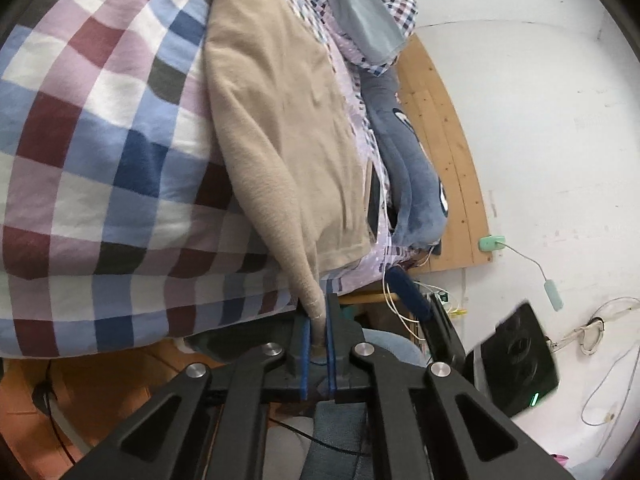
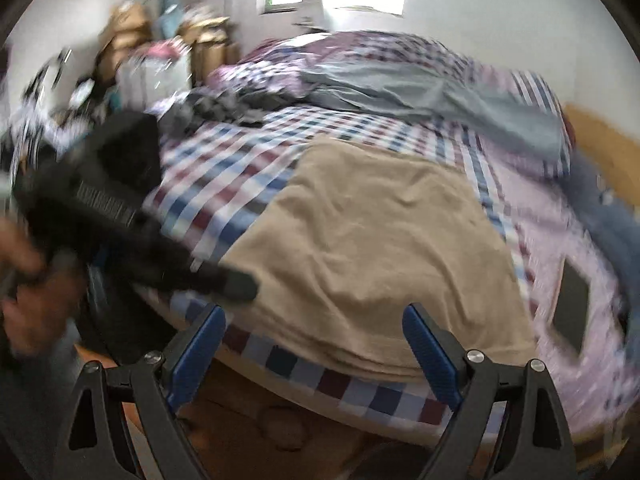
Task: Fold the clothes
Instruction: 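Grasp the folded beige shirt's edge with the left gripper, then grasp the shirt edge with the right gripper beside the left gripper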
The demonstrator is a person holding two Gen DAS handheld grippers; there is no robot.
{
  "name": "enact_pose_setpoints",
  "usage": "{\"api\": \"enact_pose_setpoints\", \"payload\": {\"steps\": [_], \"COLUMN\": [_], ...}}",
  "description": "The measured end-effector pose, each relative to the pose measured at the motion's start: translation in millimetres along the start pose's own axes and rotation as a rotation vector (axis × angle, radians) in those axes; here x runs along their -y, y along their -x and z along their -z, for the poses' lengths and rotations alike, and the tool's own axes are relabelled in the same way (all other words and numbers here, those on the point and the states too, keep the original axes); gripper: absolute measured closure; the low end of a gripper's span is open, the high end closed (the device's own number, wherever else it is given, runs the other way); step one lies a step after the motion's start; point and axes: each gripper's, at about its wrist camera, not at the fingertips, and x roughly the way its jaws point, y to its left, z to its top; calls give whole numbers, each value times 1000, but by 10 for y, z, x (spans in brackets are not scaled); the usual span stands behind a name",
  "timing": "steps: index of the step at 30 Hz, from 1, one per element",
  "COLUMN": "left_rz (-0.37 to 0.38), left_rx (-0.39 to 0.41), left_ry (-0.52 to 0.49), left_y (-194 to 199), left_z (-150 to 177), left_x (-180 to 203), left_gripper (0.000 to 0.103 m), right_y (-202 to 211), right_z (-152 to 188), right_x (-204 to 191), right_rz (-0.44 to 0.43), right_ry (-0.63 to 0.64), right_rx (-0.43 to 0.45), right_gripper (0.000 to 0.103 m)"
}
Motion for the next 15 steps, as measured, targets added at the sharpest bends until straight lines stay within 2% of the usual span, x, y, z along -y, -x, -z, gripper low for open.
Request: {"api": "enact_pose_setpoints", "payload": {"steps": [4, 7, 10, 12, 14, 15], "left_rz": [33, 47, 67, 87, 106, 115], "left_rx": [3, -3, 3, 8, 10, 11], "left_ry": [2, 1, 2, -2, -2, -2], "left_y": [13, 47, 78, 118, 150, 167], "left_z": [-38, -47, -60, -69, -69, -69], "left_x": [40, 62, 73, 87, 89, 90], "left_gripper": [98, 99, 99, 99, 99, 99], "right_y": [-70, -202, -293, -348, -426, -461], "right_z": [50, 93, 93, 90, 73, 64], "right_x": [-260, -350, -391, -432, -484, -503], "right_rz": [147, 253, 325, 342, 368, 378], "right_ry": [196, 289, 348, 383, 422, 439], "right_rx": [2, -8, 11, 28, 45, 49], "right_gripper": [11, 11, 11, 11, 13, 18]}}
